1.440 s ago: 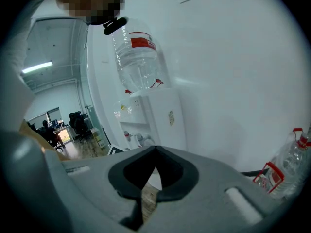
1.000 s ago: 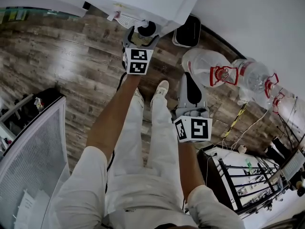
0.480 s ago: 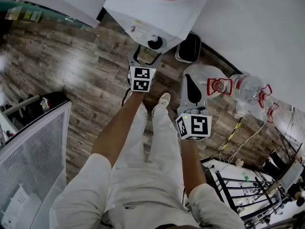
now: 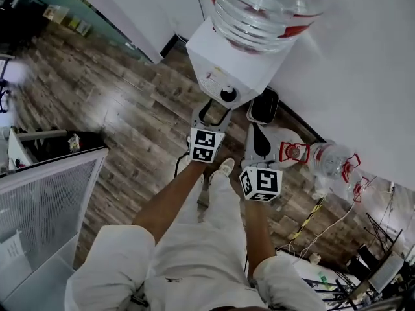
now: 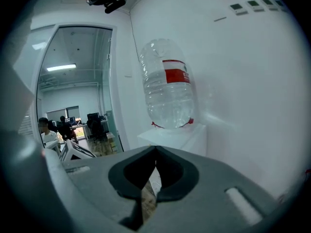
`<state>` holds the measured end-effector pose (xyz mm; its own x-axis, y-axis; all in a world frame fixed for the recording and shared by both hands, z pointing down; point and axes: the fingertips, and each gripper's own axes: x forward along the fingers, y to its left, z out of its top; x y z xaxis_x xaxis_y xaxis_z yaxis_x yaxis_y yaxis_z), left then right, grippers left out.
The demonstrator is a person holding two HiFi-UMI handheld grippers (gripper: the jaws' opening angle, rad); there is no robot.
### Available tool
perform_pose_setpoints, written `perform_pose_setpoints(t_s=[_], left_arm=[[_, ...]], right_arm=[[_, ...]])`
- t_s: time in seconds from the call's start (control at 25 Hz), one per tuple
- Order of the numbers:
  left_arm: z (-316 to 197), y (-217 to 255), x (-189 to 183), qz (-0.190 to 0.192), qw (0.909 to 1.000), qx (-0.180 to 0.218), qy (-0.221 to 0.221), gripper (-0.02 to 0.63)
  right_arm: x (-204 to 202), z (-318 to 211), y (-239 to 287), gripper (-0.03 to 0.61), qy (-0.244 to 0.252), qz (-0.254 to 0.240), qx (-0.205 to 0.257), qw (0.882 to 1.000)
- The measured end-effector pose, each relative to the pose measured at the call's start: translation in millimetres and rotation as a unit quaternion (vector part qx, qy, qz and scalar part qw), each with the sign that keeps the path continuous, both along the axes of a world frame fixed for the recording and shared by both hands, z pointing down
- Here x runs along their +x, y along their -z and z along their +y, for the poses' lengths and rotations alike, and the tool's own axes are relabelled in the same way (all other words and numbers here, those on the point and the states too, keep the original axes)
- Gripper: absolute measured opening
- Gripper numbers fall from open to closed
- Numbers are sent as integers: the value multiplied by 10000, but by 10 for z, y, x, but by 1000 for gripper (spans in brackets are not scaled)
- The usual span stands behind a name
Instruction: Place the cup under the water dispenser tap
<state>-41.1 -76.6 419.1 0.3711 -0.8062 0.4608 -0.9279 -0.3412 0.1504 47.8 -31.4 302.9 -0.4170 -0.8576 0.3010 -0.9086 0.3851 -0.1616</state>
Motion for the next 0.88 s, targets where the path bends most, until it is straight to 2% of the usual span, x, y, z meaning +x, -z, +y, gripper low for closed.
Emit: perform_pose_setpoints(t_s=[0.28, 0.44, 0.76, 0.88], left_arm=[[158, 844, -212, 52, 9993, 313, 212, 165], [146, 1309, -365, 128, 9971, 575, 487, 95], [387, 2221, -726, -62, 9904, 1116, 813, -2], [566, 2489, -751, -99, 9894, 1220, 777, -2]], right_arm=[[-287, -10, 592, -3, 312, -87, 152, 9994], [-432, -55, 894, -3, 582, -160, 232, 9979], [-791, 71, 1461, -3, 1009, -322, 448, 9934], [-883, 181, 1665, -3, 1132, -397, 491, 9916]])
